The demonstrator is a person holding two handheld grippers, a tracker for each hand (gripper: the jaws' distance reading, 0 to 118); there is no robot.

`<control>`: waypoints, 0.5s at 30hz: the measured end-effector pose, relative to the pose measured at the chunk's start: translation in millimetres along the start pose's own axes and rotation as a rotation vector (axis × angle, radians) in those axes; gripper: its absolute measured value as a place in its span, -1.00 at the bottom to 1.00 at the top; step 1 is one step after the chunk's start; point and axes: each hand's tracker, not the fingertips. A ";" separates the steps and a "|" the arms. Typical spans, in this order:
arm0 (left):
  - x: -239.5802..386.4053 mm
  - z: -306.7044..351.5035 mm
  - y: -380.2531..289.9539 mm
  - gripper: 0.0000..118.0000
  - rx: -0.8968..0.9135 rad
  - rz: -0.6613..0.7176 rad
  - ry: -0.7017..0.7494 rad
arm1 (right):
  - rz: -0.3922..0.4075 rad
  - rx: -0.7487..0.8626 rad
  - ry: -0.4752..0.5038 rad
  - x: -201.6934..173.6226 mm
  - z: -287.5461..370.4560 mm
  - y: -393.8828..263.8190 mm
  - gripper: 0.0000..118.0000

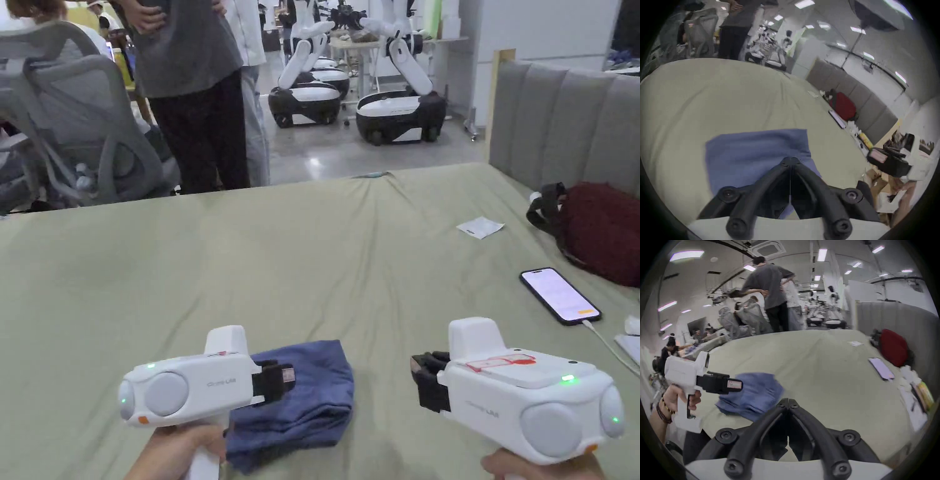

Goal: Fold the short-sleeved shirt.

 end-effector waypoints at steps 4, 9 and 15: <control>-29.4 80.3 -6.3 -1.00 0.068 0.016 0.109 | 0.064 -0.076 0.047 -34.0 -77.1 10.2 -1.00; -58.2 133.5 -24.6 -1.00 0.118 0.050 0.162 | 0.002 -0.269 0.067 -35.3 -159.3 -12.5 -1.00; -85.8 94.2 -41.3 0.19 0.048 0.148 0.097 | 0.042 -0.239 0.054 -32.1 -162.3 -17.1 -1.00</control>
